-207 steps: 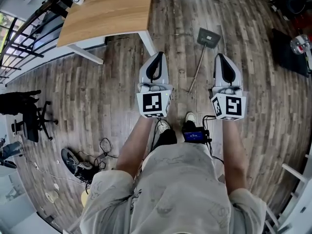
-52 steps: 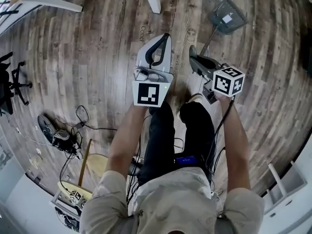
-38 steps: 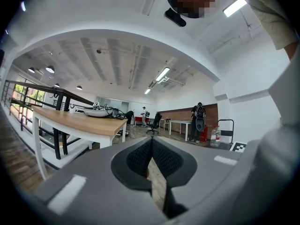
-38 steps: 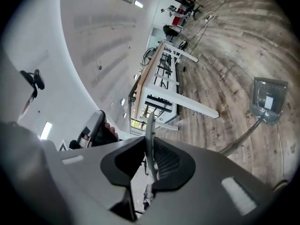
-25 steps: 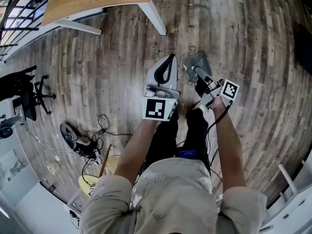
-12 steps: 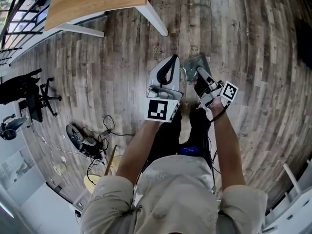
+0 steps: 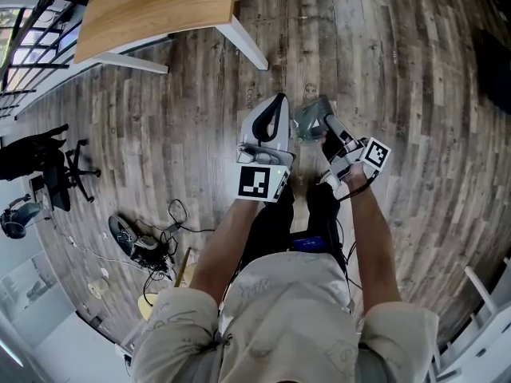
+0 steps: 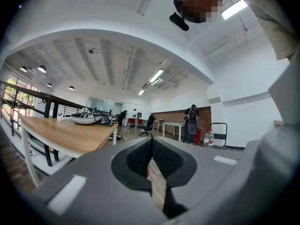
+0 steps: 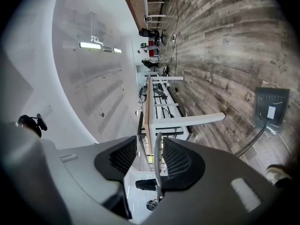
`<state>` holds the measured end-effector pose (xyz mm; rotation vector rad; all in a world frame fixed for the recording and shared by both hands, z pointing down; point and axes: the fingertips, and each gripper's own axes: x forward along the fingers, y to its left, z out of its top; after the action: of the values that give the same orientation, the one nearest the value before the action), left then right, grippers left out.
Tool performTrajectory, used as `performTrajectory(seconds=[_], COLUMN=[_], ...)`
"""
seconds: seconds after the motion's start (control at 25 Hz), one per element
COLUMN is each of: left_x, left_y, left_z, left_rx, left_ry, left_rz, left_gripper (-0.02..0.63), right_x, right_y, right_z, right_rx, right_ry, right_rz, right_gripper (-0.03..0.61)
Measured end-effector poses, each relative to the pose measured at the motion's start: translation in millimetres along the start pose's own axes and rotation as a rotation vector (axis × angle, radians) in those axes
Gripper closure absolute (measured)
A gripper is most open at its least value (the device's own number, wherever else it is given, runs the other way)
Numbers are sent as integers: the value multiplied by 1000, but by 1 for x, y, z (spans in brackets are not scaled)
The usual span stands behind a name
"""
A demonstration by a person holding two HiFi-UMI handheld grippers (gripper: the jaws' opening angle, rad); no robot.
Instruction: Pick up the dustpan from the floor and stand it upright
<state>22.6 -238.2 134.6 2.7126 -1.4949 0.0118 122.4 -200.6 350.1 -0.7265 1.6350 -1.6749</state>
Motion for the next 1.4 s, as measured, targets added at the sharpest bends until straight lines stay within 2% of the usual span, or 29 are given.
performTrajectory(seconds=[0.12,0.28,0.36,0.56,0.72,0.84,0.92,1.0,1.4], left_x=[-2,-21,-26,-62,-127,-196,-238,-264,-308], left_y=[-36,-100,-114,-114,-152,-209,-250,-272,-264], left_z=[39,115,149,258,335,369,385,401,464], left_rx=[1,11,6,-42,-55,-43,-33,-31,-48], left_ry=[-12,-22,-21,-4,9,-10,-20,-26,-45], left_rz=[-11,-20,-19,-12,-20,-23,-20,-13,24], left_gripper=[594,594,594,594,594,594,594,594,594], right_x=[-35,-87,-93,-78,-118,-185,-234,-262,-271], right_y=[58,182,244,418,526,576,599,620,708], right_z=[21,30,28,-18,-75,-124,-150,-167,-221], right_rx=[-23,-80,-137,-294,-430,-534,-624,-730,-1235], right_ry=[-55,-101,-108,-96,-107,-112,-126,-141,-191], right_rz=[38,126,155,225,248,247,213,163,39], right_gripper=[425,512,556,572,572,572,572,572,572])
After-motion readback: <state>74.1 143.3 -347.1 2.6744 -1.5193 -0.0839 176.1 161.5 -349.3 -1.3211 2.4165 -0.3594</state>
